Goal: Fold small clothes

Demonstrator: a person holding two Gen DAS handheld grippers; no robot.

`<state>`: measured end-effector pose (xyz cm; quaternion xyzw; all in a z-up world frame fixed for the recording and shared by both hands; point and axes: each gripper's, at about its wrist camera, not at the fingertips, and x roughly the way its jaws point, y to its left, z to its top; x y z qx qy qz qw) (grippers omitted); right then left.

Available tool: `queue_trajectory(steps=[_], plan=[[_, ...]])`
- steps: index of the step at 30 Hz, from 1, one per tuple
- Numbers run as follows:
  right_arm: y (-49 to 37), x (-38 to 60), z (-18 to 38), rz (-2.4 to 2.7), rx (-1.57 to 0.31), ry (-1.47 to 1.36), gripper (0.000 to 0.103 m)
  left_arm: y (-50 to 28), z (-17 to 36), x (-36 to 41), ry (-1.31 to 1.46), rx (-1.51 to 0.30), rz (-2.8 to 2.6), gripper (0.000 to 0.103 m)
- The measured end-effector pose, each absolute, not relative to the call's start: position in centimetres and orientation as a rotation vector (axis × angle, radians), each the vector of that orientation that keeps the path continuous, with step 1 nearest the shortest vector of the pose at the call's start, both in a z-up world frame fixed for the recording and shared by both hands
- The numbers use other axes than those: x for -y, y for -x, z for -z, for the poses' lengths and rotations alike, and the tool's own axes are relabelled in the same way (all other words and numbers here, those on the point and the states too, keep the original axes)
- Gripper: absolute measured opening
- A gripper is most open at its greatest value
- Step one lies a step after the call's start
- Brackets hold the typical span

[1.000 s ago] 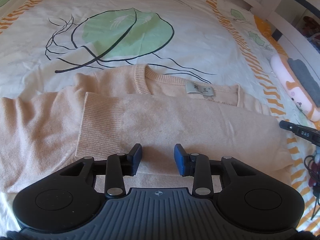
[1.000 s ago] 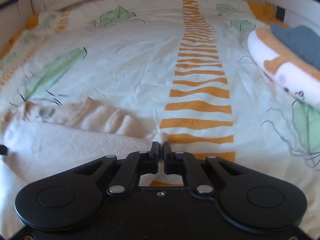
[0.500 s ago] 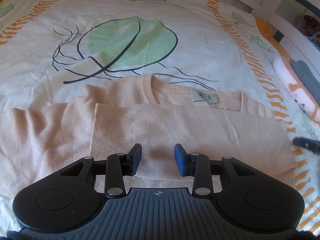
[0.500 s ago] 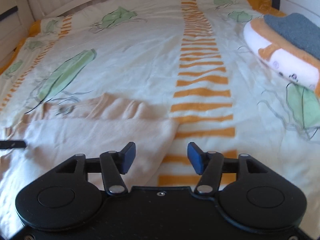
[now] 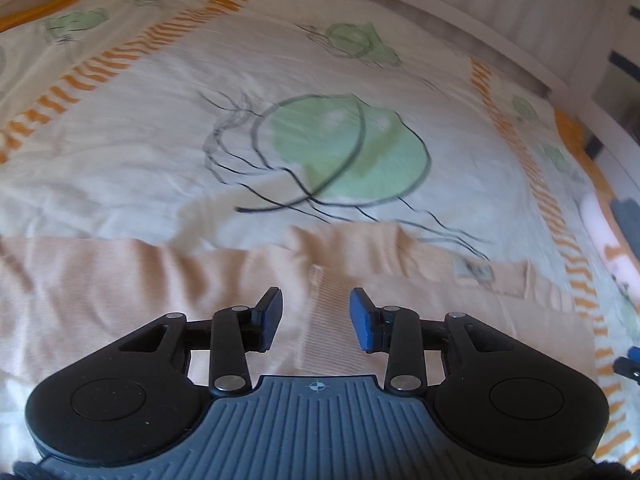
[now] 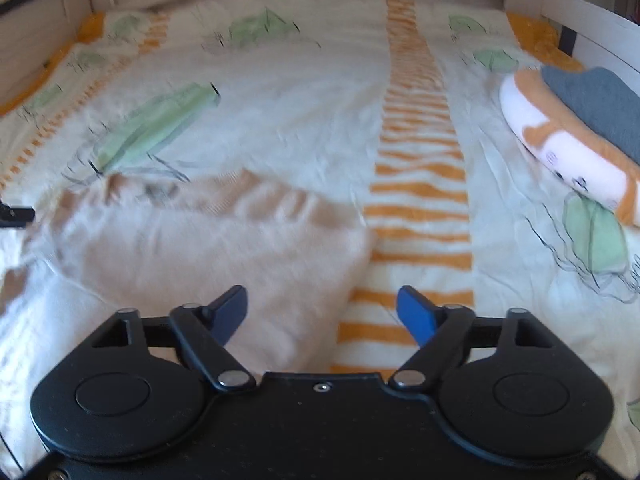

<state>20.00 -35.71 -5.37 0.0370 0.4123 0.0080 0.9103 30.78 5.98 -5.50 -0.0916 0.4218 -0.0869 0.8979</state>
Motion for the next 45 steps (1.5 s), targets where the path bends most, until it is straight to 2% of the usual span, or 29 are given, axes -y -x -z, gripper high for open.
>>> queue_trajectory(steps=[1,2,6,11,16,29,35,45], plan=[[-20.3,35.4,5.1,-0.035,-0.835,-0.086,0.099,-30.6,5.3,-6.6,0.196,-0.868,0.165,0.045],[-20.6,35.0,4.8,-0.057,-0.822,-0.09,0.102,-30.4,5.1,-7.4,0.202,-0.861,0.149,0.052],[-21.9,33.2,4.7,-0.12,-0.78,-0.077,0.103,-29.3,4.5,-10.0,0.197,-0.843,0.083,0.076],[-22.5,31.5,6.4,-0.181,-0.764,-0.068,0.103,-28.1,4.9,-13.1,0.203,-0.846,0.02,0.087],[-22.5,31.0,8.0,-0.221,-0.8,-0.089,0.103,-27.4,6.2,-16.6,0.298,-0.868,-0.082,0.091],[-22.9,31.4,6.8,-0.262,-0.758,-0.138,0.103,-27.2,9.4,-22.7,0.435,-0.877,-0.368,0.098],[-23.1,31.3,6.8,-0.273,-0.759,-0.143,0.103,-28.8,10.2,-25.6,0.524,-0.813,-0.437,0.102],[-23.5,30.9,7.4,-0.275,-0.785,-0.143,0.103,-31.3,10.5,-29.7,0.563,-0.716,-0.475,0.102]])
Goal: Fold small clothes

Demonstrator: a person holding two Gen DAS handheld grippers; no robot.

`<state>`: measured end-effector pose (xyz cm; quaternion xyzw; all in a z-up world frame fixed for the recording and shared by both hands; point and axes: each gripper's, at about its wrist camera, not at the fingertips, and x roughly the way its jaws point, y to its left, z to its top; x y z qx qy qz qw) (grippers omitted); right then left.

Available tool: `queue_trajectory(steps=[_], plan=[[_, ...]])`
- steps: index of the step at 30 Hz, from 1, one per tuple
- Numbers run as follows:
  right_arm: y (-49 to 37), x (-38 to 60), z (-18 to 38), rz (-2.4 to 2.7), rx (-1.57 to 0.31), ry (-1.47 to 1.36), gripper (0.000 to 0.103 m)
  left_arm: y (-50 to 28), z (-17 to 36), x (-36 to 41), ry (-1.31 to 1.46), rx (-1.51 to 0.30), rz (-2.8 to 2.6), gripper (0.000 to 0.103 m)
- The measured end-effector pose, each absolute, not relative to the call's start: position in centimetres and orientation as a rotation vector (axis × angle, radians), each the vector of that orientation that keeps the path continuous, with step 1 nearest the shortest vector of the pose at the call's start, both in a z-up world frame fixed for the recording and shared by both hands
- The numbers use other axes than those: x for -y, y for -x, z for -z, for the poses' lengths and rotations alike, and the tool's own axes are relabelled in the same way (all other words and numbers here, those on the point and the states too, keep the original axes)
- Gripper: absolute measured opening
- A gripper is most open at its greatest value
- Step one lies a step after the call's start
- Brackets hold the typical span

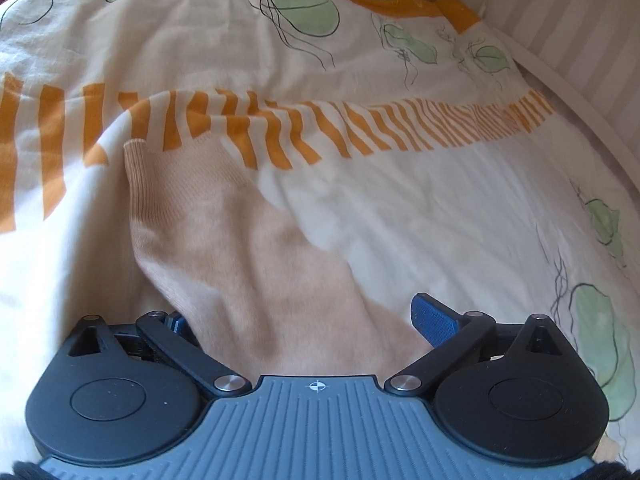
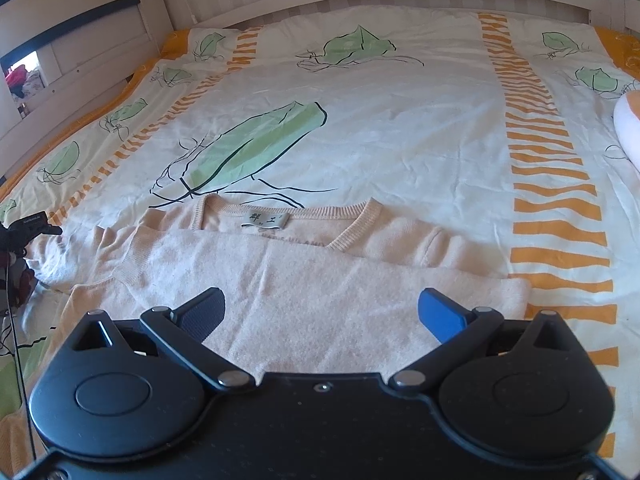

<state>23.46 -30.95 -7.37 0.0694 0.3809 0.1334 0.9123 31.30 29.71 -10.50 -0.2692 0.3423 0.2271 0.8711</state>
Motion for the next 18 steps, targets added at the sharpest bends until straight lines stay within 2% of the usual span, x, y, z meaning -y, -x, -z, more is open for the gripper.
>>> queue_trajectory(steps=[7,10,13,14,15,18], plan=[[-23.5,30.6,7.7,-0.281,-0.799,-0.146,0.103,-30.9,10.1,-31.9,0.629,-0.659,-0.455,0.102],[-23.5,30.6,7.6,-0.283,-0.799,-0.15,0.103,-30.4,9.6,-32.0,0.619,-0.636,-0.476,0.093],[-23.5,30.6,7.6,-0.283,-0.796,-0.151,0.103,-30.4,9.2,-31.9,0.575,-0.658,-0.516,0.066],[-23.4,30.6,7.5,-0.284,-0.795,-0.152,0.103,-30.5,9.3,-32.0,0.571,-0.69,-0.523,0.04],[-23.4,30.6,7.4,-0.285,-0.793,-0.154,0.103,-30.6,9.4,-32.1,0.567,-0.721,-0.533,0.019],[-23.4,30.5,7.2,-0.29,-0.787,-0.156,0.103,-30.1,9.4,-32.2,0.575,-0.725,-0.54,0.007]])
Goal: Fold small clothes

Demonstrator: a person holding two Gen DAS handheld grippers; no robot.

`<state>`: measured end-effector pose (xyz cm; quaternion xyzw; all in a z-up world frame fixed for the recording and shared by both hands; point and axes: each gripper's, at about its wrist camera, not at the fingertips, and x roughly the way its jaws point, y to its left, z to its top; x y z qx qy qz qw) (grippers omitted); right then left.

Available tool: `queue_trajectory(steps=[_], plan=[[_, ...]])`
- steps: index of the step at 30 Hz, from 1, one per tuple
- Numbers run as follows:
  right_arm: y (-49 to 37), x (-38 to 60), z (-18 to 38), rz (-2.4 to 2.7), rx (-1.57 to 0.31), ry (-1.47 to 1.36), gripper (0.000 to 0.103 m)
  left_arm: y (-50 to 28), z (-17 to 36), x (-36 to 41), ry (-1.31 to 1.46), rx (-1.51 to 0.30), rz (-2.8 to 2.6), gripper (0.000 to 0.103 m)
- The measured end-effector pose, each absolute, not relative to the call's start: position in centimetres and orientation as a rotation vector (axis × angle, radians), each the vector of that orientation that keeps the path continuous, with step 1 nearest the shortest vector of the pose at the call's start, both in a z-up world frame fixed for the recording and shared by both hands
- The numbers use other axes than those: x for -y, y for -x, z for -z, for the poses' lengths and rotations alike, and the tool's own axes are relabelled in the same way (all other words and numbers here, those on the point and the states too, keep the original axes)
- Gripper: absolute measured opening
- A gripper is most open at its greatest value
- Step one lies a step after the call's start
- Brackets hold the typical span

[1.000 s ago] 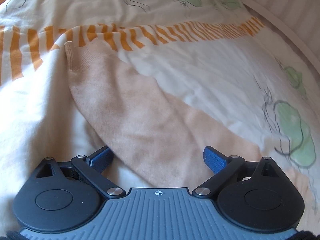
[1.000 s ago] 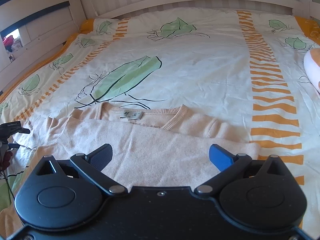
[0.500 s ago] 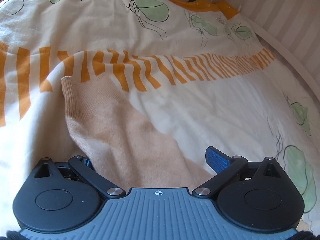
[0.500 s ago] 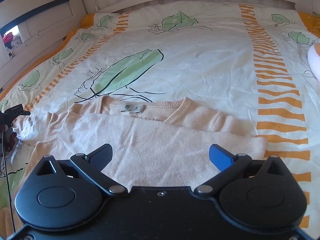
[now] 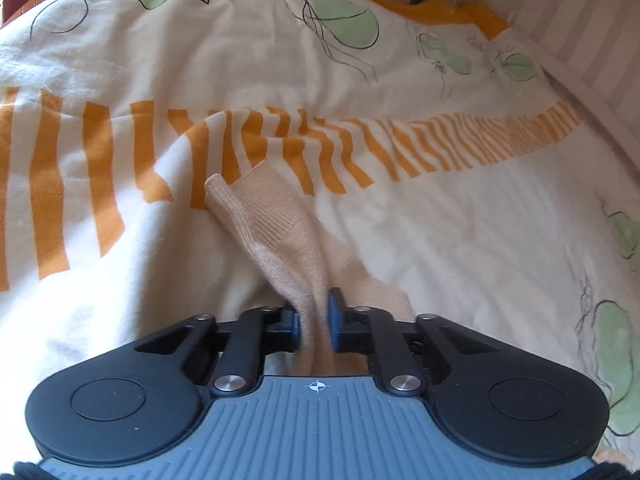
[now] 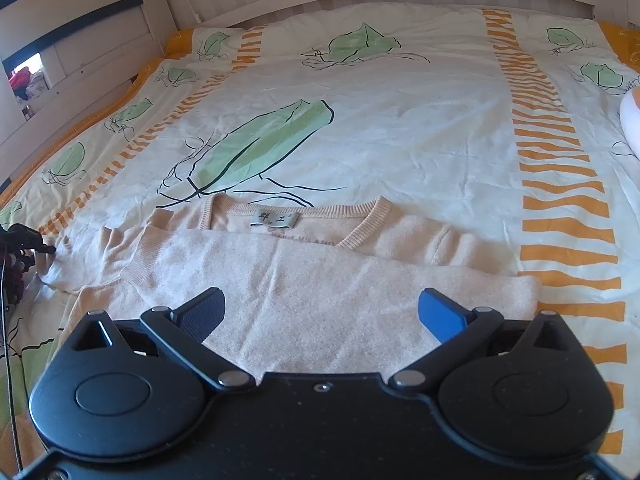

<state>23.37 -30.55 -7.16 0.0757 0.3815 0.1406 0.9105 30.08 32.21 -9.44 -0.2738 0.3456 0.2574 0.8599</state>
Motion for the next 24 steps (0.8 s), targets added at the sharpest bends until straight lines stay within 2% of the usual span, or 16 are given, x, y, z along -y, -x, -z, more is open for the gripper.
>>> queue_trajectory(steps=[8,15,19,24], plan=[[-23.3,31.2,6.4,-0.271,-0.769,-0.175,0.103,-29.1,1.8,-26.5,0.455,-0.545,-0.37,0.007],[-23.1,32.1,5.8,-0.25,-0.752,-0.206,0.103,-28.3,-5.1,-14.0,0.255,-0.432,-0.063,0.007],[-23.2,33.0,5.4,-0.228,-0.742,-0.24,0.103,-27.3,-6.0,-6.6,0.216,-0.409,0.118,0.007],[-23.1,34.2,4.6,-0.2,-0.714,-0.281,0.103,-27.1,-3.4,1.5,0.212,-0.45,0.29,0.007]])
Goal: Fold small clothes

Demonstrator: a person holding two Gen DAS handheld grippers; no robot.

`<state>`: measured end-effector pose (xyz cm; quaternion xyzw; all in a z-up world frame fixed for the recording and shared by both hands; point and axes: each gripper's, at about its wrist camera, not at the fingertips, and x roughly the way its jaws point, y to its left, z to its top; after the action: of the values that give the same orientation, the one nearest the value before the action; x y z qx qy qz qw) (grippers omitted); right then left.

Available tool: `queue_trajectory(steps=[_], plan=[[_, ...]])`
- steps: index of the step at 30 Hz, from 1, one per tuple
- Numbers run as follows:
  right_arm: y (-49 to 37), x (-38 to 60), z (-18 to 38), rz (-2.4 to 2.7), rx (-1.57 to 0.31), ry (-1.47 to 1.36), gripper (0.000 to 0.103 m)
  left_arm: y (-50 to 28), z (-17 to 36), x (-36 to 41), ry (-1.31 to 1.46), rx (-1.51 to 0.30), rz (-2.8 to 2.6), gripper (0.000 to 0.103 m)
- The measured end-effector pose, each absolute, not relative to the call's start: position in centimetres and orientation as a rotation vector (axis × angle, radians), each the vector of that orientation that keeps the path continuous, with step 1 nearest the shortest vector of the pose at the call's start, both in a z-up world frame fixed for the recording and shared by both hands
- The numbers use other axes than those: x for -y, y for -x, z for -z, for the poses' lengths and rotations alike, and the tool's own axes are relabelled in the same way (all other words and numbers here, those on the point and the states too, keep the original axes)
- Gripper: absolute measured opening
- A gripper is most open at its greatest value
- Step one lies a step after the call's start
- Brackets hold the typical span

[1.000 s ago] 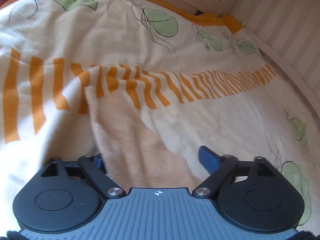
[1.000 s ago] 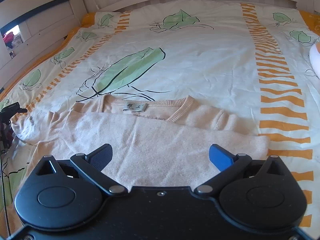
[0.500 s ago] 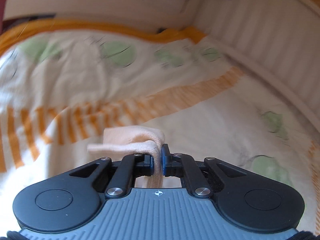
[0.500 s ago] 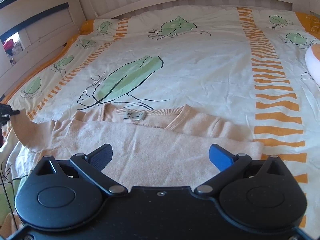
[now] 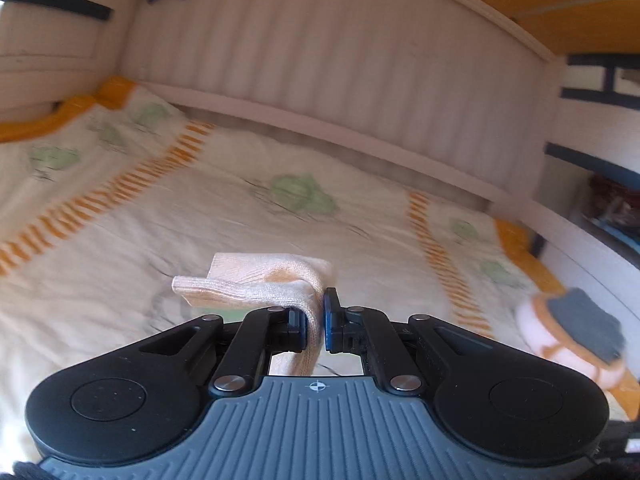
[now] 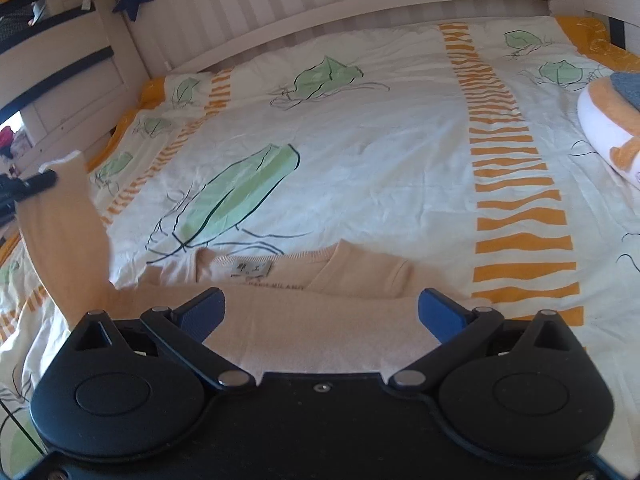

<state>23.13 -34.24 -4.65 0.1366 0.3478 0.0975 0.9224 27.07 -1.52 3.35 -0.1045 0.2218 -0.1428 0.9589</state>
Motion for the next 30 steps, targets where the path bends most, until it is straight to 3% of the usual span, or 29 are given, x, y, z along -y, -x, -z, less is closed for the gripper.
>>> queue_trajectory(steps=[8,10,12,14,15,21,30], plan=[[-23.4,36.6,4.2,-0.154,-0.69,-0.378,0.103,-27.7,3.6,10.8,0.146,-0.601,0.432,0.009],[-23.4,37.2,4.2,-0.147,-0.684,-0.401,0.103,-27.6,5.0,12.1,0.137,-0.656,0.481,0.014],[-23.4,37.6,4.0,-0.136,-0.677,-0.42,0.103,-27.6,6.1,13.2,0.135,-0.702,0.538,0.05],[-23.3,37.9,4.0,-0.126,-0.669,-0.428,0.103,-27.2,7.1,14.1,0.127,-0.741,0.587,0.074],[-23.3,37.9,3.9,-0.122,-0.667,-0.431,0.103,-27.0,7.4,14.4,0.123,-0.744,0.61,0.079],[-23.5,38.1,4.2,-0.114,-0.674,-0.435,0.103,-24.7,7.4,14.7,0.039,-0.73,0.733,0.092],[-23.7,36.9,5.0,-0.127,-0.707,-0.391,0.103,-22.2,6.0,8.7,-0.072,-0.7,0.804,0.093]])
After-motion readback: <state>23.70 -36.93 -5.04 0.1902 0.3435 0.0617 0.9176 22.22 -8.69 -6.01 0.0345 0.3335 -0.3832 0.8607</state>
